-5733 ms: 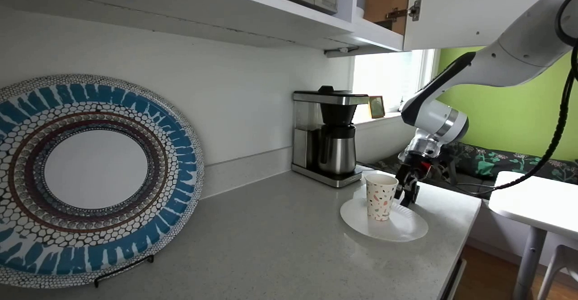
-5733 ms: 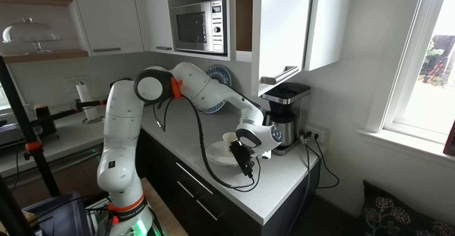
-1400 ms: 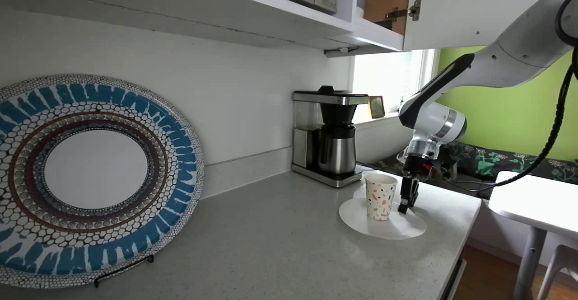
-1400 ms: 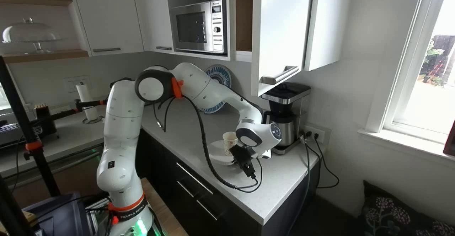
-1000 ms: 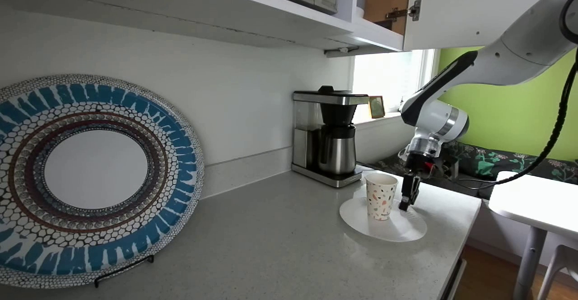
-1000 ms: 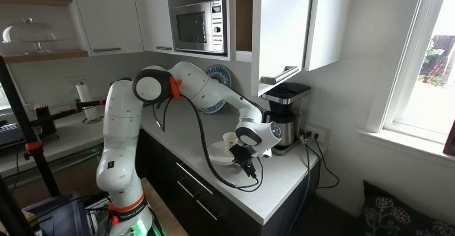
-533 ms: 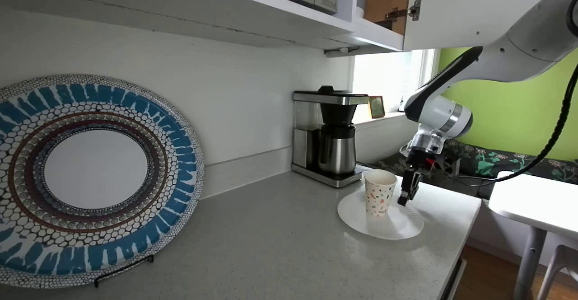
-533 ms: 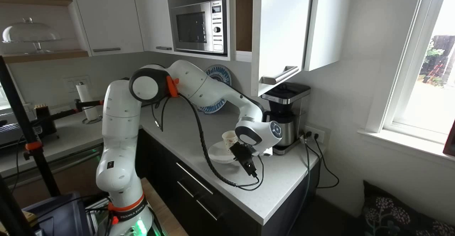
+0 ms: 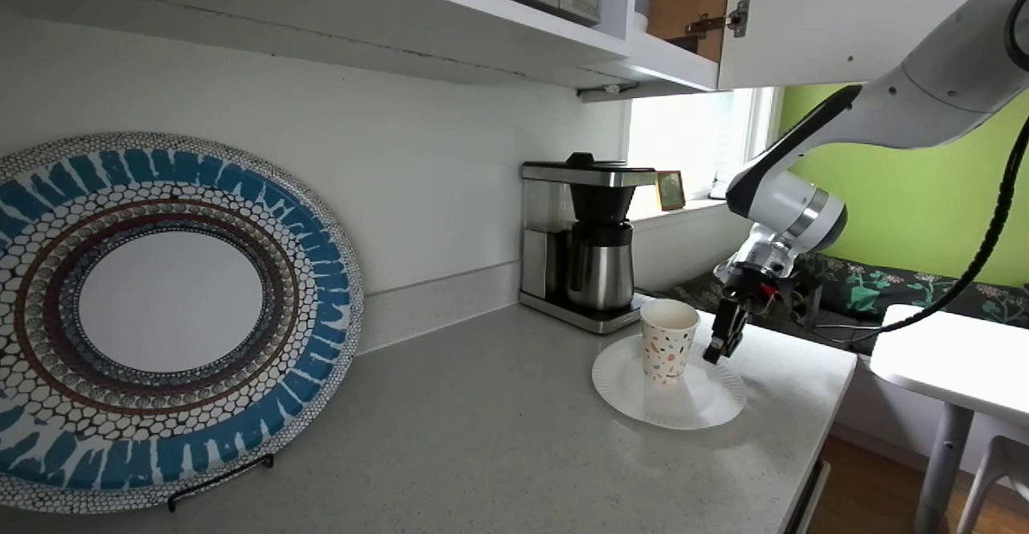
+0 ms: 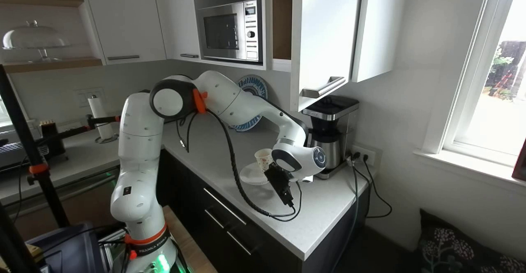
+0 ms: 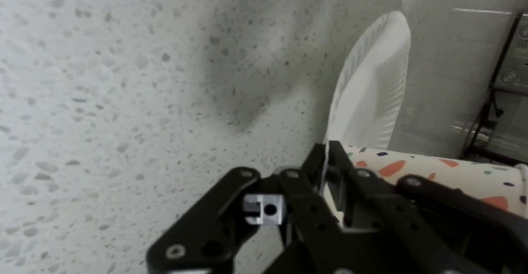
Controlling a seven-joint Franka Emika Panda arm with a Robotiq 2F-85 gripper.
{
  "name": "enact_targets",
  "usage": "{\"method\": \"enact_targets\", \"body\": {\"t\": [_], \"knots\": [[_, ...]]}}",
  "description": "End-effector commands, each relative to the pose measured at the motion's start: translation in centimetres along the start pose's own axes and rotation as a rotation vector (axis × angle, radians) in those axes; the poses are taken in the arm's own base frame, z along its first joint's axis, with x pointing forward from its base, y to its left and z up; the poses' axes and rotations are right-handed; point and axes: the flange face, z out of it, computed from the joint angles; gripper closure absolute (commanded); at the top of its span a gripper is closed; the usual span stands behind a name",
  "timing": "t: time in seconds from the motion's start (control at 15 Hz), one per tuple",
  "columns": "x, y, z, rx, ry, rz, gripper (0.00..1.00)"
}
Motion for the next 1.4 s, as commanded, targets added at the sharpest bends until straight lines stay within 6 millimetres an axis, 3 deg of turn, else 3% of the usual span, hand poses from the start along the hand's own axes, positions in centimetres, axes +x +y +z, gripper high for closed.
{"method": "enact_targets", "body": {"t": [0.0, 1.33], "knots": [[-0.7, 0.5, -0.1, 0.052, 0.022, -0.020, 0.98], [-2.1, 3.3, -0.3, 0.281, 0.070, 0.033, 0.98]]}}
